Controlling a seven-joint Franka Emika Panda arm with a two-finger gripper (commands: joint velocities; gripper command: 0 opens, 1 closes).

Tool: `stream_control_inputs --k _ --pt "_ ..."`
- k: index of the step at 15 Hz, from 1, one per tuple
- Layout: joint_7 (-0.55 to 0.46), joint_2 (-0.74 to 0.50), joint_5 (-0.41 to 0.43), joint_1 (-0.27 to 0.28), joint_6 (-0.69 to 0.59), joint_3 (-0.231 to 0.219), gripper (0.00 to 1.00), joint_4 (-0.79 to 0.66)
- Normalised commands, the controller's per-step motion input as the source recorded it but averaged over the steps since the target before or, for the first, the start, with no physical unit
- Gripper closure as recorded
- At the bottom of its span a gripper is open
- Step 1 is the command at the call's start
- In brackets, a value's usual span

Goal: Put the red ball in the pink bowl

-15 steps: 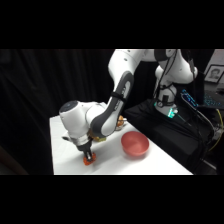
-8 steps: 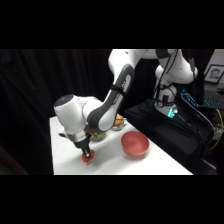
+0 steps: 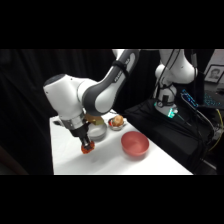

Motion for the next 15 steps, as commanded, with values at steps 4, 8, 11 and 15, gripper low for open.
stream_control_inputs --k 4,8,11,15 --pt "-0.04 -0.53 -0.086 0.045 -0.08 0.024 0.95 -0.48" --pt "0.0 -0.6 -0.096 0.057 0.09 0.04 0.95 -0.64" --pt "0.03 -0.57 -0.089 0.034 0.17 0.042 0.95 -0.64" --pt "0.1 -0.54 -0.102 0.035 0.26 0.039 0.95 -0.63"
